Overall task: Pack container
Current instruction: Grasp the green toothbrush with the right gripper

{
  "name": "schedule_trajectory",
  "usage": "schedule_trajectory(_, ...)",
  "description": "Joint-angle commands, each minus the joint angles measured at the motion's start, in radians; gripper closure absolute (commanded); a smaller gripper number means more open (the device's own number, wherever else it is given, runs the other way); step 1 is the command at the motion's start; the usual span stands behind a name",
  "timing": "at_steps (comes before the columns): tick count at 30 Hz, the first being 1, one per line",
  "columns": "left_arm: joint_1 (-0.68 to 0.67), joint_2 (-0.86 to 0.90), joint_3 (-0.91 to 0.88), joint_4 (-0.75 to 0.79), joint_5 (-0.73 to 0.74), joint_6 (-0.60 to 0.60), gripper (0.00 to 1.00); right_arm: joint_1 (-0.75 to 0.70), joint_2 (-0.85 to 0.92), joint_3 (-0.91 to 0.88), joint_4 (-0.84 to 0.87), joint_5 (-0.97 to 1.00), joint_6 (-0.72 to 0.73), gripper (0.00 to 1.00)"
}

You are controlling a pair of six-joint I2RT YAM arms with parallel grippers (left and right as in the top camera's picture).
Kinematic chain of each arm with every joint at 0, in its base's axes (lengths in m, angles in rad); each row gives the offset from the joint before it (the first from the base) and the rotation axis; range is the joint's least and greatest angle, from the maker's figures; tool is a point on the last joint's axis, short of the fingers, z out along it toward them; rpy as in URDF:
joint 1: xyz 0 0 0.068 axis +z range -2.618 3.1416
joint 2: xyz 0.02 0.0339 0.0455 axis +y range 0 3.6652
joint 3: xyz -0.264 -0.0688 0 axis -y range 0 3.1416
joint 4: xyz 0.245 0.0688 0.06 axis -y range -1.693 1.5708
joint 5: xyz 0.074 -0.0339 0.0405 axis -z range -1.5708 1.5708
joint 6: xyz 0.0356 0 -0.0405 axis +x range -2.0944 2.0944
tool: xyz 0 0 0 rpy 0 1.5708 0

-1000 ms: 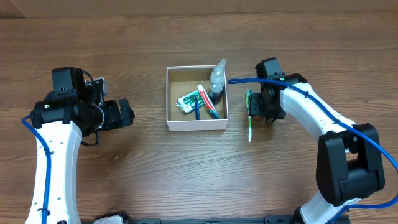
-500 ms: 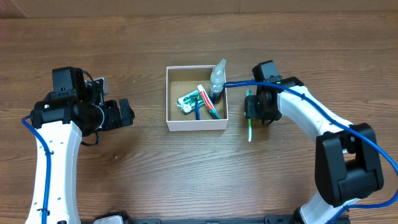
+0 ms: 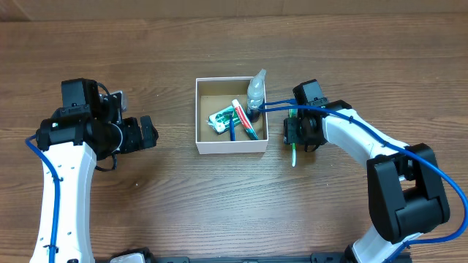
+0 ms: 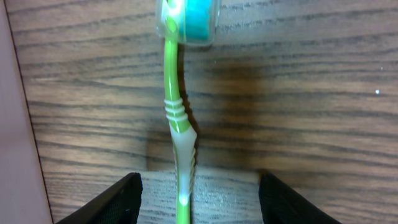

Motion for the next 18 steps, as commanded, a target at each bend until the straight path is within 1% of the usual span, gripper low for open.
schedule_trajectory(1, 0.005, -0.018, -0.003, 0.001, 0.019, 0.019, 0.00, 0.000, -0.002, -0.016, 0.021, 0.002, -0.002, 0.38)
schedule_trajectory(5, 0.005, -0.018, -0.003, 0.001, 0.019, 0.019, 0.00, 0.000, -0.001, -0.034, 0.044, 0.003, -0.002, 0.38)
schedule_trajectory(9, 0.005, -0.018, -0.003, 0.001, 0.019, 0.019, 0.00, 0.000, 0.013, -0.048, 0.046, 0.024, -0.002, 0.44)
schedule_trajectory(15, 0.005, -0.018, -0.003, 0.001, 0.019, 0.019, 0.00, 0.000, 0.042, -0.048, 0.046, 0.028, -0.003, 0.45)
schedule_trajectory(18, 0.005, -0.018, -0.003, 0.001, 0.019, 0.019, 0.00, 0.000, 0.042, -0.048, 0.045, 0.028, -0.003, 0.54)
